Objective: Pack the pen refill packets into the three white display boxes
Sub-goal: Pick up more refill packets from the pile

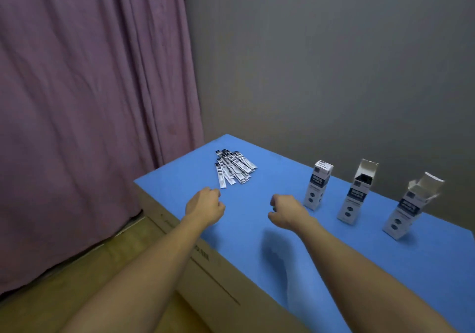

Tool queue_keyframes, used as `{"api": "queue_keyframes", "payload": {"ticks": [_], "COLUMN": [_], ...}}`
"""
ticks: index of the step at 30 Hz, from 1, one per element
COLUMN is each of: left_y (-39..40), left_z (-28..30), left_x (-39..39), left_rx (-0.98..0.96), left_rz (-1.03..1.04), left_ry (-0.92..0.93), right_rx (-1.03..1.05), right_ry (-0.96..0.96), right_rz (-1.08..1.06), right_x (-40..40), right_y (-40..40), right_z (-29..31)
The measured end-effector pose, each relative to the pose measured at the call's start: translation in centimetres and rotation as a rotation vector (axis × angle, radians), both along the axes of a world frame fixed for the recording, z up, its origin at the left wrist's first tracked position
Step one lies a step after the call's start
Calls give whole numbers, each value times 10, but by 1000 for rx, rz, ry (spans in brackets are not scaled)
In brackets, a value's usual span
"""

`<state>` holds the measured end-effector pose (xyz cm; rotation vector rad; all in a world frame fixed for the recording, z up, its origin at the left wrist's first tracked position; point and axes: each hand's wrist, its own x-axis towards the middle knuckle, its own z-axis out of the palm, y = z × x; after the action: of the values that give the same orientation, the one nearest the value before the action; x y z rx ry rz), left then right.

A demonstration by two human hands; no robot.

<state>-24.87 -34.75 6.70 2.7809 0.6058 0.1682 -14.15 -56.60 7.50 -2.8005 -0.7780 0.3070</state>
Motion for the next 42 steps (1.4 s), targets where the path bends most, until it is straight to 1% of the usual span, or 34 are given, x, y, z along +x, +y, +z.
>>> {"api": "queue_keyframes", "payload": {"ticks": [5,9,13,18,27,37,42], "left_y": [57,99,128,143,150,160,161], "left_z": [-8,-13,-16,-23,-48,-74,-87], "left_x": [-5,1,11,35,113,231,268], "left_rx": [-26,-68,-106,-130,-191,-372,-365], "left_rz": [36,51,61,52,103,224,295], "left_ry": [3,-2,-3,5,175,222,244], "right_rx": [4,37,32,44,48,142,176], "right_ry": [8,-22,-31,-47,-47,-3,-3], "right_rz": [31,0,-47,-92,-148,-161,-129], "right_x": [4,14,24,39,98,192,224], "right_y": [71,115,143,162,186,209,211], "right_z": [-9,-15,-20,-25,-31,-45,-49]}}
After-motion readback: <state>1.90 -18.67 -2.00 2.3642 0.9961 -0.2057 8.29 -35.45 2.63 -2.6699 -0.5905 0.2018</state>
